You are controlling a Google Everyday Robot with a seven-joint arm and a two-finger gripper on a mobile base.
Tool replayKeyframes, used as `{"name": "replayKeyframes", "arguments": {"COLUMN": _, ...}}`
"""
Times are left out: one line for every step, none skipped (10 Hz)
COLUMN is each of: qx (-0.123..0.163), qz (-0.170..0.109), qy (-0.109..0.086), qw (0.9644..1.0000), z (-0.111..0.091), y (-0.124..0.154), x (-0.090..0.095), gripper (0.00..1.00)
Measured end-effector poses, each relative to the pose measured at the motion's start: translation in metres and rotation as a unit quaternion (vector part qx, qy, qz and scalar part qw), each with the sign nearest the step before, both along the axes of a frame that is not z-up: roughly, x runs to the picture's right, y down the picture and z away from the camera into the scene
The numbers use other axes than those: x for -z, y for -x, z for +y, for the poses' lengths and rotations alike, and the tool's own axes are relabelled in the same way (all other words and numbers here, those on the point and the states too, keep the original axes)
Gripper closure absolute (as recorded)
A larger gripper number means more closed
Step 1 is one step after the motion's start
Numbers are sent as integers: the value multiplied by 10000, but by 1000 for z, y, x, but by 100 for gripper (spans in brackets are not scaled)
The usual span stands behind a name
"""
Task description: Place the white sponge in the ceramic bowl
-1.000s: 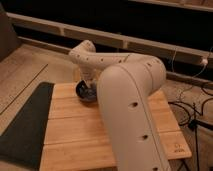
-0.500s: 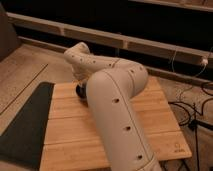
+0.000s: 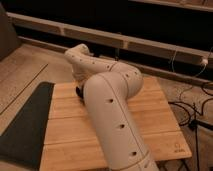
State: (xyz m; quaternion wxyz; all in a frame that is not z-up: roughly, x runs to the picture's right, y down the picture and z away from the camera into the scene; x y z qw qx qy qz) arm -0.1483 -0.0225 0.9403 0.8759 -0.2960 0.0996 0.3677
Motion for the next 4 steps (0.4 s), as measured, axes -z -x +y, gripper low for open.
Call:
{"name": "replayKeyframes", "arguments": {"qx": 29, "qz": -5, "qy": 18, "qw": 10000, "z": 1, "y": 1, "x": -1, "gripper": 26}}
{"name": "replayKeyframes", "arguments": {"qx": 58, "qz": 19, "qy": 54, "qw": 10000, "z": 2, "y": -1, "x": -2, "gripper": 26}}
{"name": "replayKeyframes", "arguments": {"qx": 60, "qz": 30, "qy": 60, "qw": 10000, "z": 2, "y": -1, "x": -2, "gripper": 26}}
{"name": "replayKeyframes", "arguments": {"qx": 62, "qz": 32, "qy": 61, "qw": 10000, "z": 2, "y": -1, "x": -2, "gripper": 26}}
